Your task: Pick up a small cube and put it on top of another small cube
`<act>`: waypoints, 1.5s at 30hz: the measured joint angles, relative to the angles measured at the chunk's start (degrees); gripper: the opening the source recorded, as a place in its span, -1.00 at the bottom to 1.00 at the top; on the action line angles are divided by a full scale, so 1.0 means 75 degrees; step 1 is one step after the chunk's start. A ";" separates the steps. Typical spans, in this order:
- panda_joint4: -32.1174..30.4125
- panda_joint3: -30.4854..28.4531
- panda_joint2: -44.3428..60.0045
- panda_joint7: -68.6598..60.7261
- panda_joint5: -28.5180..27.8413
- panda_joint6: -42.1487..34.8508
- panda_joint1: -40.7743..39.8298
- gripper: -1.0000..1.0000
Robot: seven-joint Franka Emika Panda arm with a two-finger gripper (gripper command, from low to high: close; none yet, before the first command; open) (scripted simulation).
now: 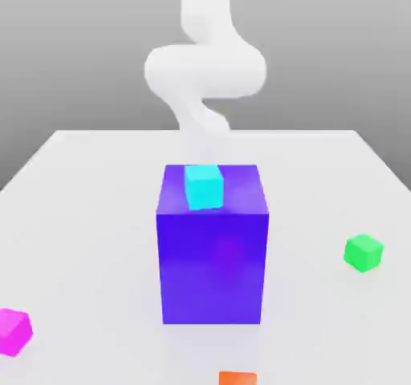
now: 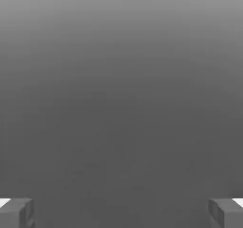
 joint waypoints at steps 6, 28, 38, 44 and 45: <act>-0.0020 0.0418 0.1724 0.2166 -0.0669 0.0473 -0.1362 0.00; -0.0182 -0.0271 0.7563 0.7896 -0.0251 0.2424 -0.4034 0.00; 0.0043 -0.0233 0.9146 0.8063 0.0247 0.3521 -0.4277 -1.00; -0.0093 -0.0224 0.8507 0.8065 0.0259 0.3020 -0.4291 -1.00; -0.0149 -0.0227 0.8239 0.8064 0.0252 0.2812 -0.4287 -1.00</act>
